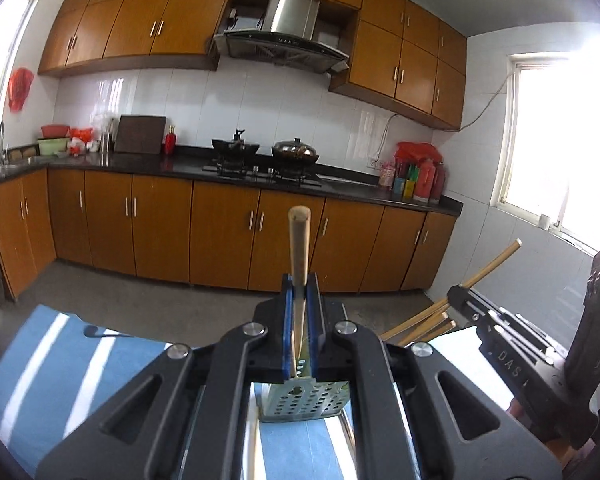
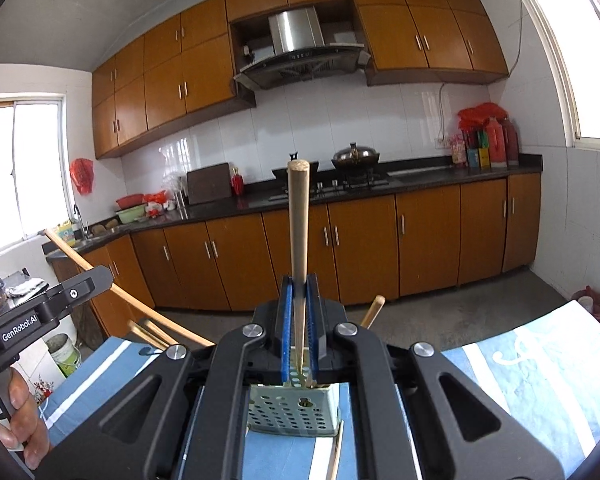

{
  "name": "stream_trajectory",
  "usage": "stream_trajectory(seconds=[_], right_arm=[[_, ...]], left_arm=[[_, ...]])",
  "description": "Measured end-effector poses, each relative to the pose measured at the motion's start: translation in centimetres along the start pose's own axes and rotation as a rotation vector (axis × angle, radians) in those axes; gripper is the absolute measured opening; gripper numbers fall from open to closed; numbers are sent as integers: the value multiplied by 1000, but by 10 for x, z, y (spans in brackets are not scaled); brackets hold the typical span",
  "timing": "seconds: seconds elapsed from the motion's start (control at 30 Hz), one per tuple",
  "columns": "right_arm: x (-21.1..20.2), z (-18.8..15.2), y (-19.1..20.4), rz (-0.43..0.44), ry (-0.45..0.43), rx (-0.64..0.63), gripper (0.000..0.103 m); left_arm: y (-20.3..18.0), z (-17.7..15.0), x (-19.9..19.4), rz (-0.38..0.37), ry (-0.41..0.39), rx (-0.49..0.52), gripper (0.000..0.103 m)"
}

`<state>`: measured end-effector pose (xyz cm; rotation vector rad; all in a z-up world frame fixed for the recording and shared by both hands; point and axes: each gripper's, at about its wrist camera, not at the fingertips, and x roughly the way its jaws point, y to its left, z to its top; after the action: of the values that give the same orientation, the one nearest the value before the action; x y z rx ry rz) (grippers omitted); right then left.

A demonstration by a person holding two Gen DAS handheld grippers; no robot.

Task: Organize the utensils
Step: 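Lift both held chopsticks upright and carry them over the green holder, then open both grippers to drop the chopsticks into the green holder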

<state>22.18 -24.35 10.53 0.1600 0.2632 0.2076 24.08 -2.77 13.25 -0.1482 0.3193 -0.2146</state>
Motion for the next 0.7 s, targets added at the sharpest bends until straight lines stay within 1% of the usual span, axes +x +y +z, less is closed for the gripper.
stream_trajectory(seconds=[0.1, 0.27, 0.4, 0.5, 0.63, 0.67, 0.7], right_arm=[[10, -7, -1, 3, 29, -2, 7], [19, -18, 1, 5, 67, -13, 7], [20, -25, -2, -3, 88, 1, 8], [14, -24, -6, -9, 87, 15, 8], [0, -22, -12, -21, 67, 24, 9], [-5, -22, -14, -25, 62, 27, 10], [-11, -22, -17, -33, 56, 33, 16]], left_arm=[[4, -7, 11, -4, 10, 3, 7], [13, -18, 29, -10, 57, -7, 7], [17, -20, 30, -17, 62, -15, 8], [19, -18, 28, -29, 67, -33, 13], [23, -15, 19, -33, 51, -41, 20], [23, -14, 16, -33, 45, -45, 20], [26, -12, 9, -34, 36, -52, 21]])
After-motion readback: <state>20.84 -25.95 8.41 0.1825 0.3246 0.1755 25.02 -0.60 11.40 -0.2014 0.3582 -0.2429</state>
